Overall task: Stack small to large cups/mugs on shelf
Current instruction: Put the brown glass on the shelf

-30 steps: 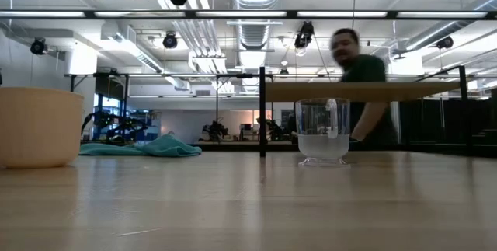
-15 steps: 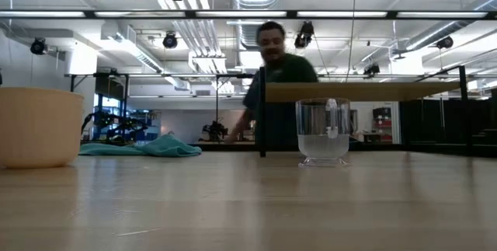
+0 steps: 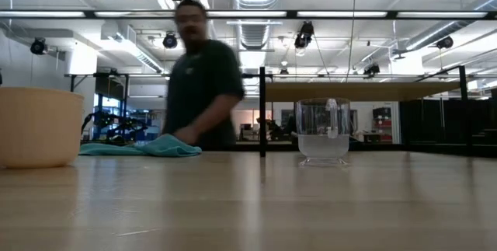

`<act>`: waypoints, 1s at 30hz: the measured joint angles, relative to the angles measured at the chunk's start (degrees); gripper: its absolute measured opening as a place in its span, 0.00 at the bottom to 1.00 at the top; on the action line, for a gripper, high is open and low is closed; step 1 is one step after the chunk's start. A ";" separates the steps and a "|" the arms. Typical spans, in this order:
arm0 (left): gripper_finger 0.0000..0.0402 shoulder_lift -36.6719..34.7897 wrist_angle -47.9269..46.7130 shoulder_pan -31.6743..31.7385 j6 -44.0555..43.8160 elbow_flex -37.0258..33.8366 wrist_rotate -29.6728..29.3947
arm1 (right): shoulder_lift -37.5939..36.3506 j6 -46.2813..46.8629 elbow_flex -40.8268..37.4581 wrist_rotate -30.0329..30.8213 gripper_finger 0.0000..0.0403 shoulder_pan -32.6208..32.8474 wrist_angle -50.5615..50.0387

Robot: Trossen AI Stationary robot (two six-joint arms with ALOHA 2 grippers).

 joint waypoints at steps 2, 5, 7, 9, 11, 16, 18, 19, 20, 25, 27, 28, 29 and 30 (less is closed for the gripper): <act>0.24 -0.13 0.03 0.00 0.01 -0.03 0.00 | -0.21 0.01 0.00 -0.11 0.03 0.00 -1.22; 0.24 -0.16 0.00 0.00 0.16 -0.09 0.00 | -1.59 0.02 0.08 -0.42 0.03 -0.35 -2.71; 0.24 -0.25 0.01 0.00 0.47 -0.09 0.00 | -3.26 0.02 0.64 -0.10 0.03 -0.91 -5.78; 0.24 -0.30 0.03 0.02 0.50 -0.09 0.00 | -5.12 0.19 1.64 0.95 0.02 -1.47 -11.27; 0.24 -0.30 0.01 0.02 0.54 -0.09 0.00 | -7.10 1.55 2.73 1.98 0.02 -2.10 -17.74; 0.24 -0.32 0.06 0.04 0.55 0.11 -0.48 | -14.20 5.87 4.19 8.59 0.02 -3.21 -26.91; 0.24 -0.38 0.00 0.04 0.57 0.11 -1.46 | -17.89 7.94 3.87 14.75 0.02 -3.42 -26.23; 0.24 -0.43 0.15 0.06 0.57 0.07 -1.55 | -19.56 9.31 3.86 17.93 0.02 -3.67 -26.69; 0.24 -0.46 0.14 0.11 0.57 0.03 -1.62 | -21.21 9.98 3.71 20.54 0.02 -3.97 -27.01; 0.24 -0.43 0.07 0.11 0.57 0.21 -1.70 | -30.00 12.83 2.71 28.86 0.02 -6.03 -26.75; 0.24 -0.45 0.07 0.11 0.57 0.31 -1.70 | -33.10 12.74 2.34 30.54 0.02 -7.42 -26.75; 0.24 -0.45 0.12 0.13 0.57 0.35 -1.70 | -34.48 12.16 2.17 31.06 0.02 -8.25 -26.75; 0.24 -0.45 0.07 0.13 0.57 0.37 -1.72 | -35.68 11.31 2.07 31.42 0.02 -9.09 -26.76; 0.24 -0.45 0.05 0.13 0.57 0.41 -1.74 | -36.91 10.41 2.01 31.57 0.02 -10.06 -26.73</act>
